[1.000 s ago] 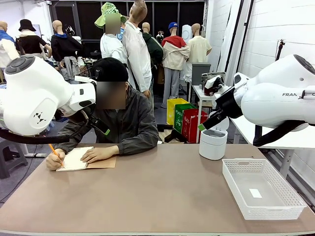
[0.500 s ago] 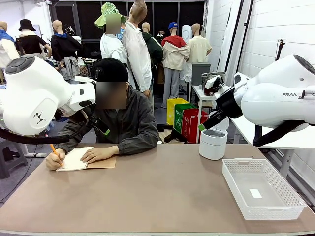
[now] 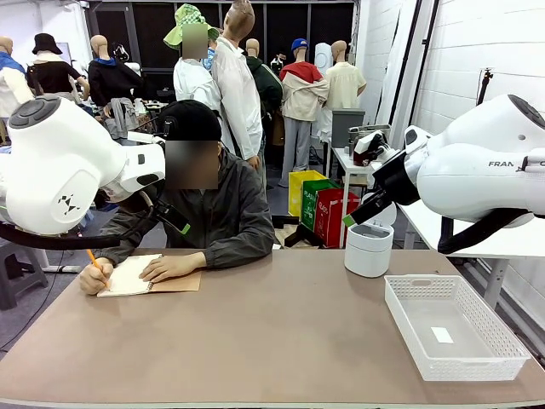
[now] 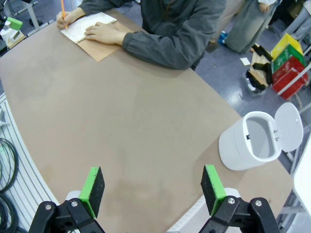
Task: Sort the paper based on its condition.
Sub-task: If a person hands you a paper, place it in the Organizing basket , and if it's crumpled, put it in the Trash can.
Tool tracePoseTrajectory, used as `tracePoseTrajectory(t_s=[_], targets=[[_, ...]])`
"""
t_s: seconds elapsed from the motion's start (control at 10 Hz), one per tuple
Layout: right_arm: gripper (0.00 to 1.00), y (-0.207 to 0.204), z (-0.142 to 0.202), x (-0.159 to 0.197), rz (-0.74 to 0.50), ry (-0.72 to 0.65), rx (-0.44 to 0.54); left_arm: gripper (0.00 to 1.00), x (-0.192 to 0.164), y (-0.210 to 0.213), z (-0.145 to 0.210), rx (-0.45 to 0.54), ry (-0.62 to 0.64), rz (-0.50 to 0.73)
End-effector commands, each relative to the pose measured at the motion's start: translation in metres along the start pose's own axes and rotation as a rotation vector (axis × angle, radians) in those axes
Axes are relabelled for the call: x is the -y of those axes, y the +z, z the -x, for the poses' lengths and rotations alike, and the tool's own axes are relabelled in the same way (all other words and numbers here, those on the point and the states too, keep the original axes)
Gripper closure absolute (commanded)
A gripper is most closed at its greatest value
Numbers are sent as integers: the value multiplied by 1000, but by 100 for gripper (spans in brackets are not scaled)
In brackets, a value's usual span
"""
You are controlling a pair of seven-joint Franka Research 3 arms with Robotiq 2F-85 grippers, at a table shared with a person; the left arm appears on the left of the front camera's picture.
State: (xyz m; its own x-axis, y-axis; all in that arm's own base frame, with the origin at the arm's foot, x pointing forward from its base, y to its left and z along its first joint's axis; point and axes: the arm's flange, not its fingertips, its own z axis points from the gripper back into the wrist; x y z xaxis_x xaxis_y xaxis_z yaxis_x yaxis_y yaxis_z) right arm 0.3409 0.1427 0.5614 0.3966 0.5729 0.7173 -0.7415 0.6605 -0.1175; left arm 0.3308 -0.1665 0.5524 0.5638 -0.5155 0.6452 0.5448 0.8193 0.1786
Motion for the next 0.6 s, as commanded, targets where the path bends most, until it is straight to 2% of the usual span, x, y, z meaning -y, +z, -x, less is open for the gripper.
tracePoseTrajectory(t_s=[0.0,0.5], targets=[[0,0,0,0,-4,0,-1,0,0,0,0,-1,0,-5],[0,0,0,0,-4,0,-1,0,0,0,0,-1,0,-5]])
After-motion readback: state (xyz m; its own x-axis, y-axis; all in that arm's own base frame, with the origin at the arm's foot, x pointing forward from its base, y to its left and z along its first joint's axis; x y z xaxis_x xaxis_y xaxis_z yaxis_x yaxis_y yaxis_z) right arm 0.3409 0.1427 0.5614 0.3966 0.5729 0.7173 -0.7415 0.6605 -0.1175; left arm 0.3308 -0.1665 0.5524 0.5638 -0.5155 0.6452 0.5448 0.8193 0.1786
